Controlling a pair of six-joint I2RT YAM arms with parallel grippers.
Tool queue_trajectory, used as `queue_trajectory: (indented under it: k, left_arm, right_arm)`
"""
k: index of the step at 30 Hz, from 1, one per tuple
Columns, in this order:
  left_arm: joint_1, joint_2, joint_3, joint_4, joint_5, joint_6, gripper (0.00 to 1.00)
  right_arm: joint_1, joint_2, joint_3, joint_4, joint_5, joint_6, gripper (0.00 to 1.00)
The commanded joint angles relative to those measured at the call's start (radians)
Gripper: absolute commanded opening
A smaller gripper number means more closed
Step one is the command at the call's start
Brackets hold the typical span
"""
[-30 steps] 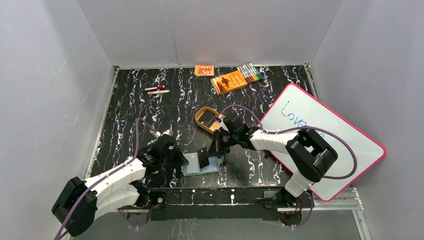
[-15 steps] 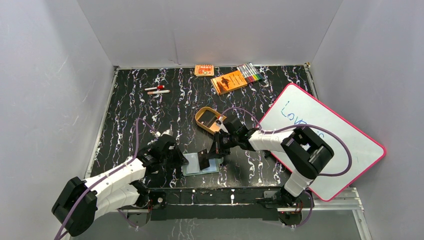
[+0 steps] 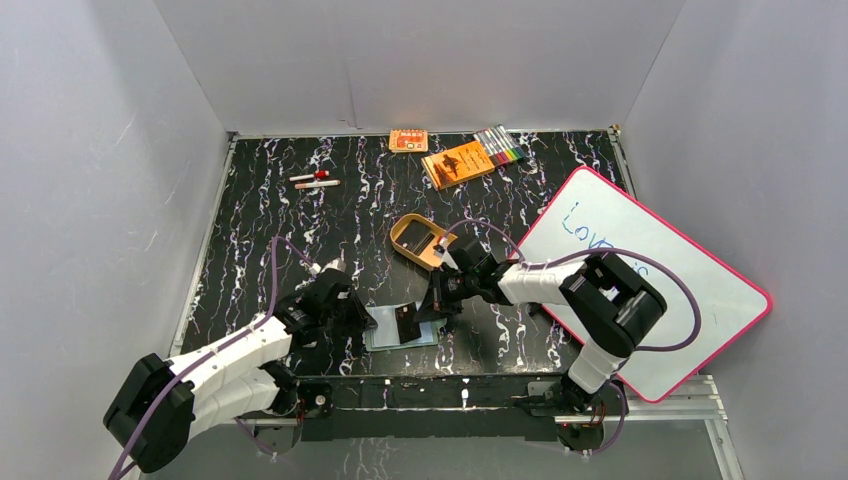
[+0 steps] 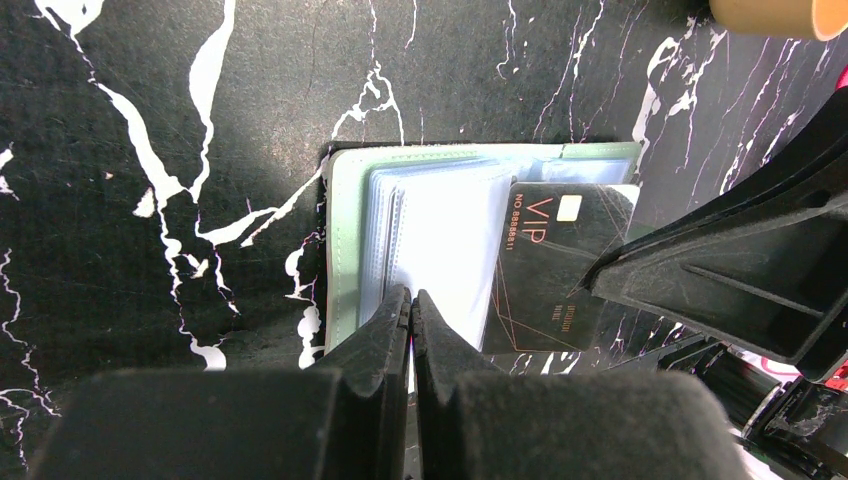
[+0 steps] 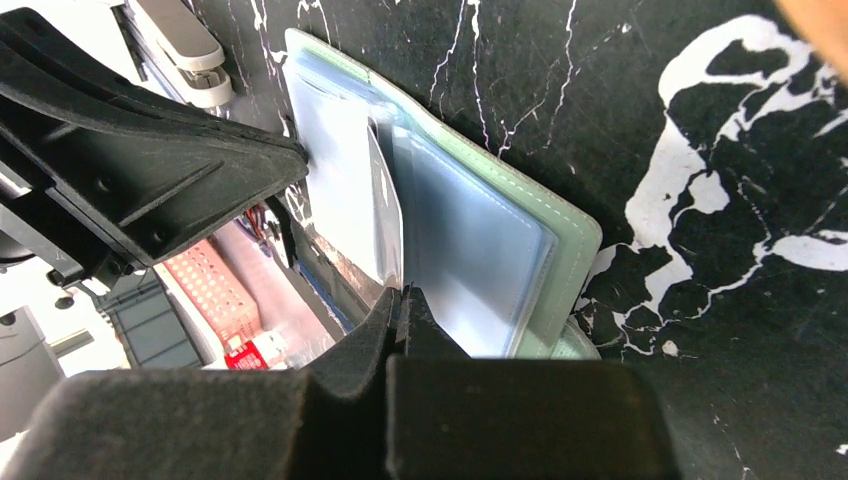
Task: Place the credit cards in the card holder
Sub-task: Insert the credit card into the card holder.
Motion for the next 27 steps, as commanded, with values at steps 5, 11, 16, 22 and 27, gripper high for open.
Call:
queue_trajectory:
  k: [5, 11, 16, 22, 27]
  left_arm:
    - [0.003, 0.005, -0.019, -0.055, -0.047, 0.007, 0.00]
    - [0.004, 0.002, -0.020, -0.059, -0.047, 0.007, 0.00]
    - [0.004, 0.000, -0.022, -0.057, -0.047, 0.005, 0.00]
    - [0.003, 0.005, -0.018, -0.054, -0.042, 0.007, 0.00]
    - [0.003, 0.005, -0.022, -0.054, -0.042, 0.006, 0.00]
  right_arm:
    - [0.003, -0.029, -0.040, 0.004, -0.020, -0.006, 0.00]
    - [0.004, -0.013, -0.034, 0.027, -0.030, 0.005, 0.00]
    - [0.003, 0.000, -0.036, 0.067, -0.043, 0.020, 0.00]
    - [0.008, 0.024, -0.031, 0.124, -0.060, 0.049, 0.00]
    - [0.009, 0.032, -0.032, 0.146, -0.057, 0.059, 0.00]
